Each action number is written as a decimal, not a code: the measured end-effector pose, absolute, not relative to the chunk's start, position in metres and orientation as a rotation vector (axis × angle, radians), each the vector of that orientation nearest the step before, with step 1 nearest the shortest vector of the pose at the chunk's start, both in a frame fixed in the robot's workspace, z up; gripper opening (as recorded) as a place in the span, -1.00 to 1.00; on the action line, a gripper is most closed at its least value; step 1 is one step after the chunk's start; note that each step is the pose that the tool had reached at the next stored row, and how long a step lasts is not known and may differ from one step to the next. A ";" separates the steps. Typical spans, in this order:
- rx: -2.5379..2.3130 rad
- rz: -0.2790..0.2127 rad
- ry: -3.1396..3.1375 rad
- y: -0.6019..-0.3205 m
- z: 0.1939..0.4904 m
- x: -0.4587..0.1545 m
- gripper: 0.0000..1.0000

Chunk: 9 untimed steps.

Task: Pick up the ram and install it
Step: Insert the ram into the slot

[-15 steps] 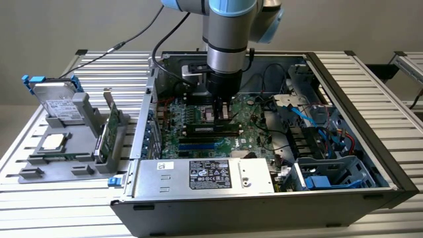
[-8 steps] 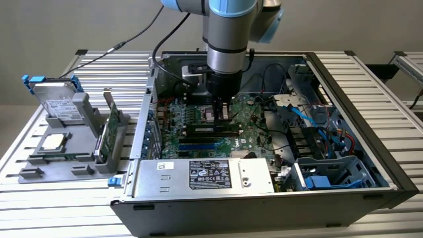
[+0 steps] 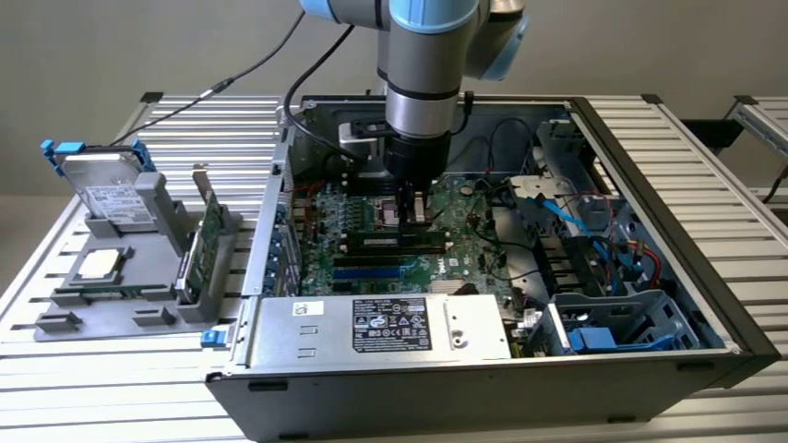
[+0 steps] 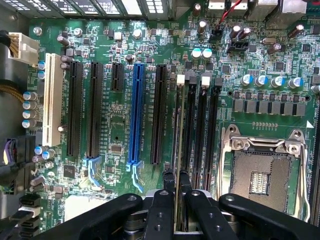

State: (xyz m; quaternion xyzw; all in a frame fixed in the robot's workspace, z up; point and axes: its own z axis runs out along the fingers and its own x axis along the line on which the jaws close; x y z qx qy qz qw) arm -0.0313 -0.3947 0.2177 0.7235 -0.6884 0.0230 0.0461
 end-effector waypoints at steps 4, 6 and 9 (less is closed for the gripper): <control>2.208 0.070 -2.102 -0.395 0.218 -0.031 -0.71; 2.208 0.070 -2.102 -0.395 0.218 -0.031 -0.68; 2.208 0.070 -2.102 -0.395 0.218 -0.031 -0.43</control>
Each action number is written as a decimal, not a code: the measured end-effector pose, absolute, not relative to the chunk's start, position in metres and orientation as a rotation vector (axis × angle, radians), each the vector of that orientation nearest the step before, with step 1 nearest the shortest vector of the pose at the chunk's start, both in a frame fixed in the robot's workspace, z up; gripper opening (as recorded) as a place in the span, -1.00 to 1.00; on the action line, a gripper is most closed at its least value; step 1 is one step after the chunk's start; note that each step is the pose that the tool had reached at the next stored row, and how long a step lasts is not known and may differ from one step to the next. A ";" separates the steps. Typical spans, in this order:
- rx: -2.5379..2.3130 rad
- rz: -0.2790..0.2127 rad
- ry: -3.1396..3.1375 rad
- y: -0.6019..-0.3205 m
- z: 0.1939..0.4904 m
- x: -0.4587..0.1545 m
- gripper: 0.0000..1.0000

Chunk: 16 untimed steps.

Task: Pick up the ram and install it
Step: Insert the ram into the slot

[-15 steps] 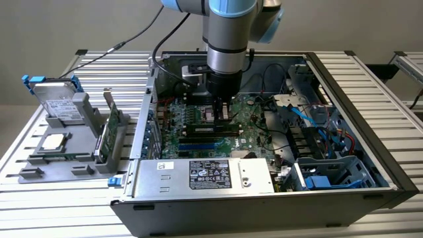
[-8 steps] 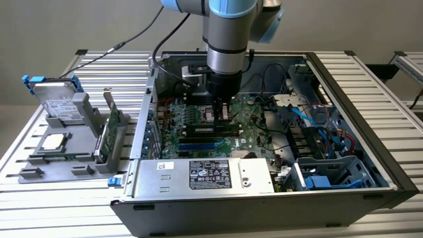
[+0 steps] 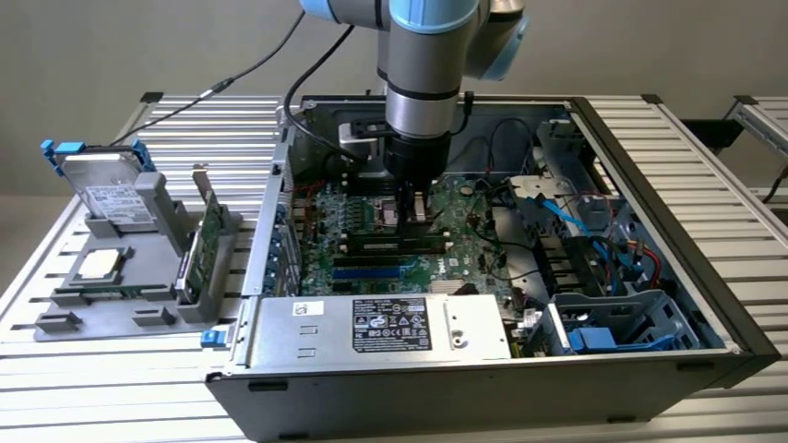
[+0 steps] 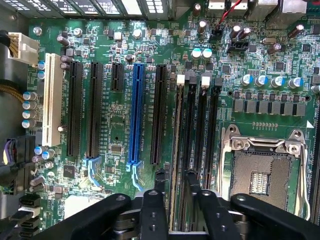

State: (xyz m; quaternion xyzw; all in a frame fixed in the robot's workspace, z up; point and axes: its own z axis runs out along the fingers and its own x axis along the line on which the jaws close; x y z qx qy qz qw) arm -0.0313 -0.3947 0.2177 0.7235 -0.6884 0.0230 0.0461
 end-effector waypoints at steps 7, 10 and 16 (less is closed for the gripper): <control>2.208 0.070 -2.101 -0.395 0.230 -0.031 -0.18; 2.208 0.070 -2.101 -0.395 0.235 -0.032 -0.18; 2.209 0.070 -2.102 -0.395 0.236 -0.032 -0.73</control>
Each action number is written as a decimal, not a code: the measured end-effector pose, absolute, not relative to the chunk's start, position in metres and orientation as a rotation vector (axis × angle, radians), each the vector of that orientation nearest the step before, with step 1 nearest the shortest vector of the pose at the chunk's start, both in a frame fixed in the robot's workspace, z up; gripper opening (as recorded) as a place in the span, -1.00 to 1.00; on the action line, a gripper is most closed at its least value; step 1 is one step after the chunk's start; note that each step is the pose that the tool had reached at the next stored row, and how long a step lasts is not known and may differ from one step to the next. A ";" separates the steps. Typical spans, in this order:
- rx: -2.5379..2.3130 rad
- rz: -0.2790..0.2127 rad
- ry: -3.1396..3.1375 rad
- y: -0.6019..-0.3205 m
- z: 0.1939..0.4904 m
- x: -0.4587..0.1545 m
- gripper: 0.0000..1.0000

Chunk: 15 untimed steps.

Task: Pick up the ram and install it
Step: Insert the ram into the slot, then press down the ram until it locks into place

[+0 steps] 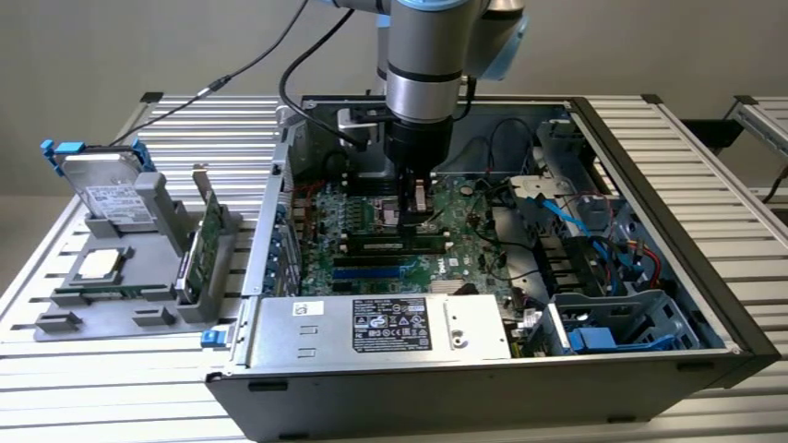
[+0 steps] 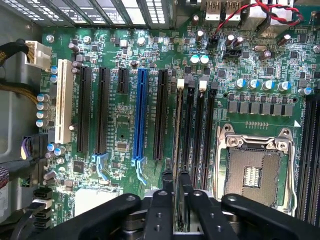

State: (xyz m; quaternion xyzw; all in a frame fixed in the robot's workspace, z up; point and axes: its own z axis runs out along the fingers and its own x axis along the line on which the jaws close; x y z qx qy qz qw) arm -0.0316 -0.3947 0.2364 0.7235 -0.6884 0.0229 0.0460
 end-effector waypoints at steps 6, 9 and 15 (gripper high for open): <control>2.208 0.070 -2.102 -0.395 0.236 -0.032 -0.80; 2.208 0.070 -2.102 -0.395 0.236 -0.032 -0.80; 2.208 0.070 -2.101 -0.395 0.237 -0.032 -0.80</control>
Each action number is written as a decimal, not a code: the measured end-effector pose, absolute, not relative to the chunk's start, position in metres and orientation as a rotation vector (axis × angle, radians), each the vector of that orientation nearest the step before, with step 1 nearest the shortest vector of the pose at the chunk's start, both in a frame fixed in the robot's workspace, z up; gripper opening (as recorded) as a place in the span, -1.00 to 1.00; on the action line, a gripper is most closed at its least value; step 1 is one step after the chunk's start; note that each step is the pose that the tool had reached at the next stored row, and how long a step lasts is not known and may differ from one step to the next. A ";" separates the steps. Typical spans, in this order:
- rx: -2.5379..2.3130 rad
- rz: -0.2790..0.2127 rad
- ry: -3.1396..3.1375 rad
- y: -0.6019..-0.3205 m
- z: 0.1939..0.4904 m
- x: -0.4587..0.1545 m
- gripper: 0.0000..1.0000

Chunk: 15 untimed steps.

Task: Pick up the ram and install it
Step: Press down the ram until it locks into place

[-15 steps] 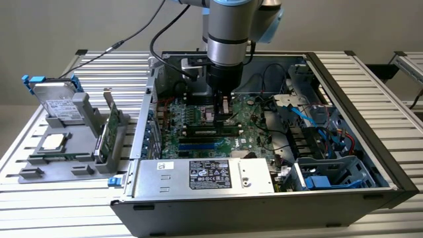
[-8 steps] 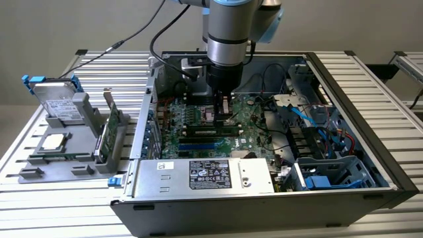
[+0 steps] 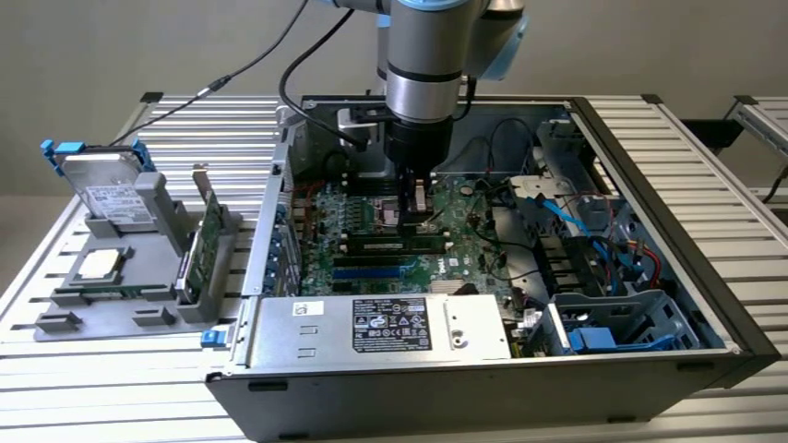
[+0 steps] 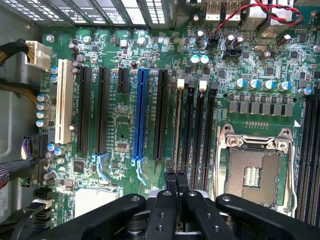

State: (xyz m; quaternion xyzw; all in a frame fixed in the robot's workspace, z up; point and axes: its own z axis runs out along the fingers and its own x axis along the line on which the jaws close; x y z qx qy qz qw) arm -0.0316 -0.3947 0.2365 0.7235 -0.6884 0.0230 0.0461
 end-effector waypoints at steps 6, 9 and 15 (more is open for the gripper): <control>2.209 0.069 -2.102 -0.395 0.236 -0.024 -0.80; 2.209 0.068 -2.102 -0.395 0.236 -0.016 -0.80; 2.210 0.068 -2.103 -0.395 0.236 -0.013 -0.80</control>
